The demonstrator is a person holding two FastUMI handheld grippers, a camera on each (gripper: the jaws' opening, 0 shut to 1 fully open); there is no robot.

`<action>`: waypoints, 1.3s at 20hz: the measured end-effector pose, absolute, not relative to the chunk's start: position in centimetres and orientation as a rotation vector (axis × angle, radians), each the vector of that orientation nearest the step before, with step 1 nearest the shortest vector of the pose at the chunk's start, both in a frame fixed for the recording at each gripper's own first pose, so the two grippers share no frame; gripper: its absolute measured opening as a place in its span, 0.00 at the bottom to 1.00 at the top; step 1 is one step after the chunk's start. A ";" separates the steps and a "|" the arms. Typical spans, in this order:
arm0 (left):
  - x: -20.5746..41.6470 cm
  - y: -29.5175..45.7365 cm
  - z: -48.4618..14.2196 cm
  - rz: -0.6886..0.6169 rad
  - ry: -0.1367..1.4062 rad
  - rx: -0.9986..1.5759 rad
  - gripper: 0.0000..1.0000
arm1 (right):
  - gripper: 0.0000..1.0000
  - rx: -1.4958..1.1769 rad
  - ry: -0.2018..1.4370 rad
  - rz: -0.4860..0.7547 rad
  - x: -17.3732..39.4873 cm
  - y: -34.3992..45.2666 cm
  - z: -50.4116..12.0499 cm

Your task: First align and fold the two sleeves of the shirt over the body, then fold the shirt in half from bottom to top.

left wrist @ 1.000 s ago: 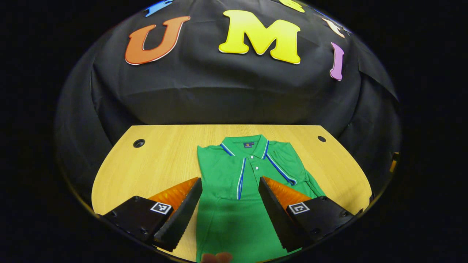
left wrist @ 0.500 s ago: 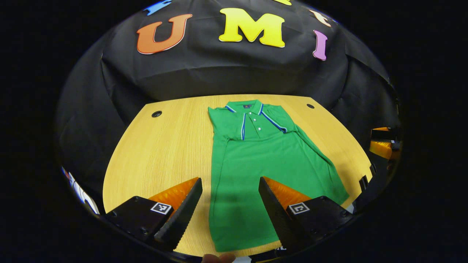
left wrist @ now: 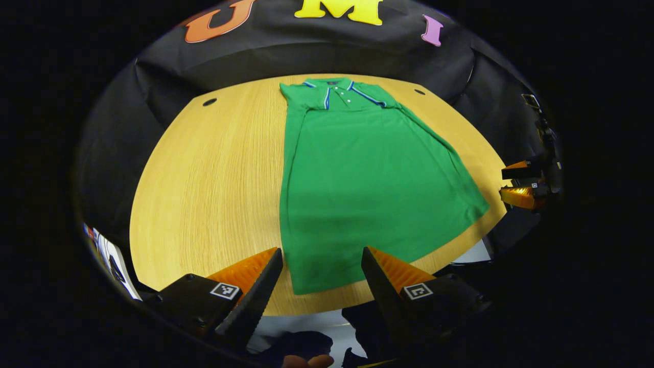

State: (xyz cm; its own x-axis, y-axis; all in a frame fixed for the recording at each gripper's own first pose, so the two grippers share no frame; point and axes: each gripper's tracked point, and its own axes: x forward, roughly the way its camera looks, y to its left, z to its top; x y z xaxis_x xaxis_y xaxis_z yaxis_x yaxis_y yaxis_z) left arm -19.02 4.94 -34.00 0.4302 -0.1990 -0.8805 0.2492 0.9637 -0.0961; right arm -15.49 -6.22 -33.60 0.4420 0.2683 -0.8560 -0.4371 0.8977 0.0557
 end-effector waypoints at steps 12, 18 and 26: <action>-20.2 6.2 -37.4 -0.249 1.177 0.087 1.00 | 0.96 -0.192 1.120 0.412 -15.8 -5.1 -38.1; -20.1 6.0 -37.5 -0.229 1.181 0.085 1.00 | 0.94 -0.187 1.123 0.374 -15.9 -5.1 -39.1; -19.2 2.7 -36.7 -0.338 1.138 0.051 0.04 | 0.05 -0.132 1.140 0.391 -16.1 -3.7 -38.1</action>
State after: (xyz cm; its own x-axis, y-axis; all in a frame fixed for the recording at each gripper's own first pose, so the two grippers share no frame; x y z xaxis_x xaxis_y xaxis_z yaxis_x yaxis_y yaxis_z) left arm -19.19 2.68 -36.71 0.3744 -0.2376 -0.8963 0.2895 0.9483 -0.1304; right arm -16.11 -3.74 -38.12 0.3588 0.2358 -0.9031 -0.3683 0.9248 0.0951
